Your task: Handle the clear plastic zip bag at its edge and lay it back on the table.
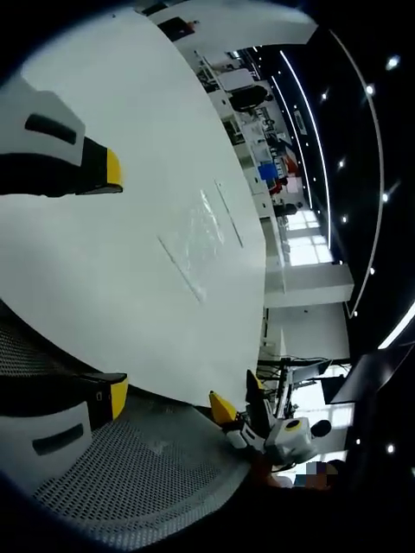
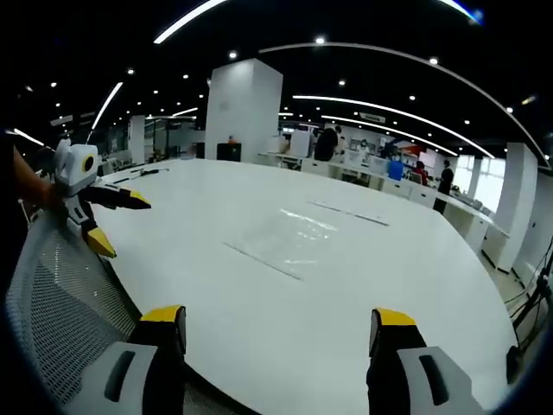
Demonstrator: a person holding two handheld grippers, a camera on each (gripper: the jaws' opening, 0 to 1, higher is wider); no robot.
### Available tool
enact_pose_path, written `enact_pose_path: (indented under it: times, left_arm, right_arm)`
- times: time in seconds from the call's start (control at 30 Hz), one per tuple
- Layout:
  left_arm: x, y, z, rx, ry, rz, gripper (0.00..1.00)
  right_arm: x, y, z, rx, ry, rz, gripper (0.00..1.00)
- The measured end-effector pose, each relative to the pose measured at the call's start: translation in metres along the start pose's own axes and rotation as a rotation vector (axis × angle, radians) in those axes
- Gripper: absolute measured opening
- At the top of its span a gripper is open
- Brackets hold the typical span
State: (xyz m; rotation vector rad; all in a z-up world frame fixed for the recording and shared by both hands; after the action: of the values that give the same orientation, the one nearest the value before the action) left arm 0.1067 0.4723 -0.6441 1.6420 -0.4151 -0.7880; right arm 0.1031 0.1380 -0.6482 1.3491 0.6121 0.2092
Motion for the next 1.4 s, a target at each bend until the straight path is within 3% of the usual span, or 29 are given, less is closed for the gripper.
enact_pose_path:
  times: [0.73,1.4]
  left_arm:
    - [-0.0001,-0.0002,-0.001,-0.002,0.01,0.008,0.85]
    - [0.0007,-0.0085,-0.005,0.044,-0.025,-0.052,0.85]
  right_arm:
    - [0.0001,0.0003,0.0006,-0.003,0.0,0.0,0.9]
    - [-0.0004,0.001,0.0005,-0.001,-0.004,0.003,0.9]
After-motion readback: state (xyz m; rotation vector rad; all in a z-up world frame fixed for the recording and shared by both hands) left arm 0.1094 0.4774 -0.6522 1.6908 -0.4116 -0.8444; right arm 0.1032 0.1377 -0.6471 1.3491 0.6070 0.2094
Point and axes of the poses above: the point that each gripper's makers call its tool centre point, and the gripper's own axes: x roughly forward along the fingers, z roughly to its right, y roughly out of its top, the point moved 10 cm from there along -x, roughly backward along the fingers, and after that the axes turned 10 degrees about z, right-handed, at the moved point
